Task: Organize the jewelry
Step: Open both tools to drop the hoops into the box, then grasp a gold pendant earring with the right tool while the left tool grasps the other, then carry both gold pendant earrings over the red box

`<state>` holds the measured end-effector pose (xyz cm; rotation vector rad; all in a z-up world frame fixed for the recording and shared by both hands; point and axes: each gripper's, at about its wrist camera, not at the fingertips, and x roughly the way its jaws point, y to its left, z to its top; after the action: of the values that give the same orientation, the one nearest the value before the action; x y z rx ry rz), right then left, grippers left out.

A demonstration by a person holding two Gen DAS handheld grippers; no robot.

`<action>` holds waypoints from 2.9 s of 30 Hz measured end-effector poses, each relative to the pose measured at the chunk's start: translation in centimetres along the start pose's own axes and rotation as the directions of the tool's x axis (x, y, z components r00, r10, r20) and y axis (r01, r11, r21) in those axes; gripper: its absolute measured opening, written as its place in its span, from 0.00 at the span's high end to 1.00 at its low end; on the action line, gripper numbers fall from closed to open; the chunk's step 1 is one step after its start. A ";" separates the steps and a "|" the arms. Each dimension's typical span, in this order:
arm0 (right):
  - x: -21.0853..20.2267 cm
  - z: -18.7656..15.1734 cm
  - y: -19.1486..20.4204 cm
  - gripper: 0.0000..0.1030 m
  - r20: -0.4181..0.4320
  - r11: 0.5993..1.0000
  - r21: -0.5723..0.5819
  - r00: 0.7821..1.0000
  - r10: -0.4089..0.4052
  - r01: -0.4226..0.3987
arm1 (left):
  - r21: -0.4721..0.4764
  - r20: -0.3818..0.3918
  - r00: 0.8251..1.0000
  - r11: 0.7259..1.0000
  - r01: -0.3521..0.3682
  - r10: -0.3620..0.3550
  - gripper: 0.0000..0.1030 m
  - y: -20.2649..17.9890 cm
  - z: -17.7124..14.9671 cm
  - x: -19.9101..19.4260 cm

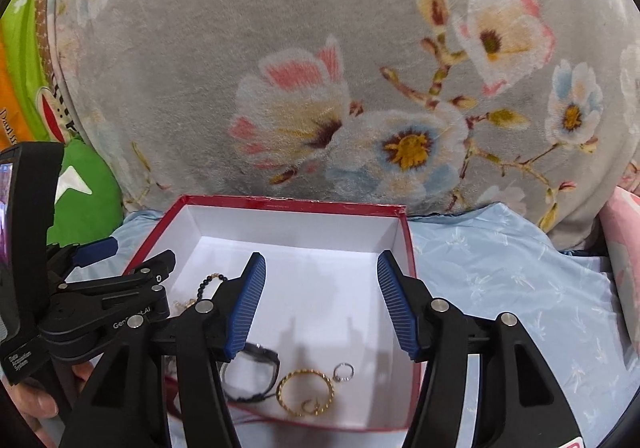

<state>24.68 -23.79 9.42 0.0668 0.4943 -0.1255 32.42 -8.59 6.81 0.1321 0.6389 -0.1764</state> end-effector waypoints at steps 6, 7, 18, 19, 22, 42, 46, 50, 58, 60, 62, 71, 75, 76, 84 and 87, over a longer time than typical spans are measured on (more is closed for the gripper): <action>-5.2 -2.7 -0.8 0.44 -0.006 1.000 -0.004 1.000 -0.007 0.007 | 0.025 -0.012 0.999 0.999 0.034 -0.034 0.25 -0.3 -2.6 -4.1; -5.9 -3.4 -1.0 0.44 -0.013 1.000 -0.010 1.000 -0.013 0.013 | 0.026 -0.024 0.999 0.999 0.045 -0.044 0.24 -0.2 -3.2 -4.6; -9.2 -15.6 -4.3 0.66 -0.273 0.998 0.027 0.961 -0.043 0.052 | 0.027 -0.164 0.979 0.992 0.123 -0.117 0.24 0.0 -12.3 -8.1; -8.9 -16.4 -4.4 0.66 -0.294 0.998 0.042 0.955 -0.031 0.045 | 0.024 -0.178 0.977 0.992 0.127 -0.121 0.24 -0.2 -13.0 -8.1; -7.6 -18.3 -4.5 0.67 -0.341 0.996 0.082 0.940 -0.005 0.035 | -0.011 -0.235 0.960 0.988 0.152 -0.151 0.24 -0.6 -15.4 -7.8; -8.2 -21.2 -5.4 0.74 -0.415 0.993 0.113 0.910 0.012 0.038 | -0.025 -0.329 0.919 0.974 0.224 -0.219 0.24 -4.9 -19.1 -7.4; -7.7 -20.8 -3.8 0.74 -0.410 0.996 0.086 0.911 0.045 -0.011 | -0.031 -0.332 0.918 0.975 0.219 -0.217 0.24 -5.0 -19.1 -7.5; -6.2 -20.9 -2.8 0.91 -0.426 0.998 0.060 0.903 0.053 -0.030 | -0.033 -0.335 0.919 0.977 0.210 -0.209 0.24 -4.6 -19.3 -7.5; -7.2 -21.1 -4.0 0.97 -0.414 0.997 0.072 0.910 0.028 0.002 | -0.028 -0.371 0.890 0.961 0.275 -0.265 0.24 -6.8 -19.4 -6.9; -8.1 -20.9 -4.7 0.97 -0.408 0.997 0.075 0.913 0.007 0.026 | -0.013 -0.379 0.880 0.953 0.303 -0.285 0.24 -8.3 -19.5 -6.9; -9.0 -20.8 -5.5 0.97 -0.403 0.995 0.078 0.915 -0.023 0.059 | 0.009 -0.382 0.878 0.949 0.316 -0.289 0.25 -9.8 -19.6 -6.8; -11.1 -20.9 -8.1 0.97 -0.407 0.985 0.126 0.912 -0.054 0.115 | 0.056 -0.394 0.871 0.938 0.342 -0.294 0.42 -14.7 -20.2 -5.6; -11.4 -20.8 -8.7 0.97 -0.405 0.981 0.147 0.913 -0.055 0.124 | 0.132 -0.364 0.899 0.942 0.310 -0.244 0.88 -16.0 -20.4 -5.9; -11.5 -20.8 -8.8 0.97 -0.405 0.981 0.152 0.913 -0.052 0.123 | 0.123 -0.368 0.895 0.941 0.316 -0.253 0.88 -16.0 -20.3 -6.0; -12.5 -20.0 -7.6 0.97 -0.378 0.983 0.166 0.926 -0.013 0.081 | 0.068 -0.344 0.902 0.951 0.300 -0.260 0.88 -12.8 -19.6 -7.8; -13.1 -19.2 -6.4 0.97 -0.357 0.986 0.160 0.934 0.008 0.053 | 0.046 -0.329 0.909 0.957 0.287 -0.256 0.88 -10.8 -18.9 -9.0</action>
<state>3.38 -26.93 -1.45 0.2519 0.8479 -0.1787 12.15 -14.74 -3.52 0.1636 0.9751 -0.4625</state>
